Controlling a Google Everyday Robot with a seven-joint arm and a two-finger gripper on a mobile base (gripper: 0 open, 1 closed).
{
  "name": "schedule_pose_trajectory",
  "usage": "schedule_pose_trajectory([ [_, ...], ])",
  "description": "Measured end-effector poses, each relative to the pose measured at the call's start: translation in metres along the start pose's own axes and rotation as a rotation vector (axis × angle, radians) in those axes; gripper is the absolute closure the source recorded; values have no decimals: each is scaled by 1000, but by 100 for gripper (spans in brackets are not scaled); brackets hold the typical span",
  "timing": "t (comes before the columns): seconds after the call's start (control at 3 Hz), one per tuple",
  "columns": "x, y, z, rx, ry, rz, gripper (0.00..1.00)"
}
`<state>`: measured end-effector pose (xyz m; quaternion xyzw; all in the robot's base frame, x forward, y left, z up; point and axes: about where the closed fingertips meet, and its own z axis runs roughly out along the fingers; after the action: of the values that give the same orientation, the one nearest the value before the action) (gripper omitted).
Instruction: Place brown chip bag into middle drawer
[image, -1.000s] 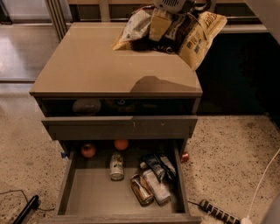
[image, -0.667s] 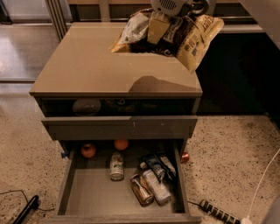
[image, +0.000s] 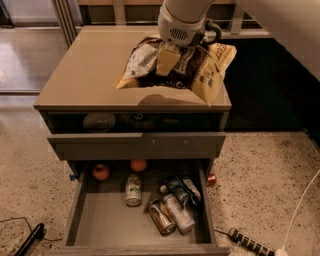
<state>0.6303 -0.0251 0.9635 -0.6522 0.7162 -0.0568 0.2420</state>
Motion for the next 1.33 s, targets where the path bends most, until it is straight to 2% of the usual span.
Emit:
schedule_pose_trajectory([
  [0.33,-1,8,6,-18,1,-13,100],
  [0.67,5,9,-18,16,1,-8,100],
  [1.33,45,51,-34,2,20,54,100],
])
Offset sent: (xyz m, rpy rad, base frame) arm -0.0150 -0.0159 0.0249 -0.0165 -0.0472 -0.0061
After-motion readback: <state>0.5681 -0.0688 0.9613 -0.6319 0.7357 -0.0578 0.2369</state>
